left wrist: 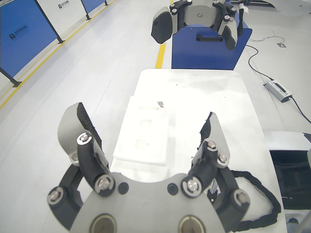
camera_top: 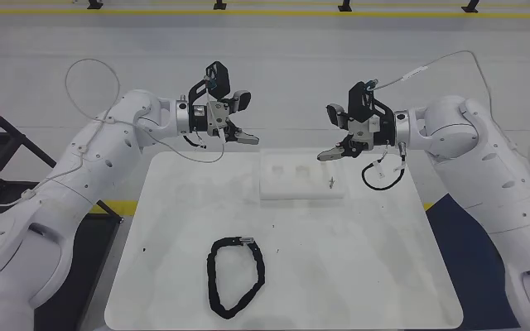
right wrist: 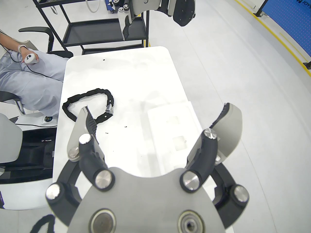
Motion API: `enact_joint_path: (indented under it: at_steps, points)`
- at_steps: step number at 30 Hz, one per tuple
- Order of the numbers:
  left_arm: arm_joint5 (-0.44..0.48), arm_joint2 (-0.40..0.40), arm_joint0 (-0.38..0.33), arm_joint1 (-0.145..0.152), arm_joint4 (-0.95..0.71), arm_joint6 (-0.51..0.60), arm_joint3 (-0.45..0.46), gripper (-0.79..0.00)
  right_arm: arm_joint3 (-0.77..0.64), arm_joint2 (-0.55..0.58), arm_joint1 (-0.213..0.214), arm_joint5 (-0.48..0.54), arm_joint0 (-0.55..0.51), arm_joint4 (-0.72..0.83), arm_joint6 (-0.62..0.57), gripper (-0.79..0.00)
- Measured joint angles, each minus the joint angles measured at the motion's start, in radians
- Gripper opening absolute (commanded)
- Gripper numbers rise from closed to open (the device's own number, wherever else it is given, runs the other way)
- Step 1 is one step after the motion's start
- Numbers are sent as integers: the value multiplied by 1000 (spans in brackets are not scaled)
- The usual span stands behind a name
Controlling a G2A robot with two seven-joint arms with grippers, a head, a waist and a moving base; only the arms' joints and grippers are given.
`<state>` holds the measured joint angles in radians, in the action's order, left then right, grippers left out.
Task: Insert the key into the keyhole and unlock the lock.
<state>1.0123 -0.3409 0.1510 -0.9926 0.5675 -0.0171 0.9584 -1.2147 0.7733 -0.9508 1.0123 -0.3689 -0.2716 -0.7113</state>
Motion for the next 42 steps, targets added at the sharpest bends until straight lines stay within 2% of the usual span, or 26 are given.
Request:
enact_joint_path:
  at_steps: [12, 18, 23, 31, 35, 42]
  points:
    - [0, 0, 0, 0, 0, 0, 0, 0, -5, 1, 0, -7, -4, -7, 3, 0]
    - [0, 0, 0, 0, 0, 0, 0, 0, 5, 13, 5, -104, -40, -66, 19, 0]
    - [0, 0, 0, 0, 0, 0, 0, 0, 87, -21, -6, -172, -41, -45, -43, 0]
    - [0, 0, 0, 0, 0, 0, 0, 0, 250, -125, -66, -292, 16, 14, -175, 0]
    - [0, 0, 0, 0, 0, 0, 0, 0, 341, -165, -104, -384, 31, 42, -180, 0]
    - [0, 0, 0, 0, 0, 0, 0, 0, 504, -235, -176, -415, 54, 54, -190, 0]
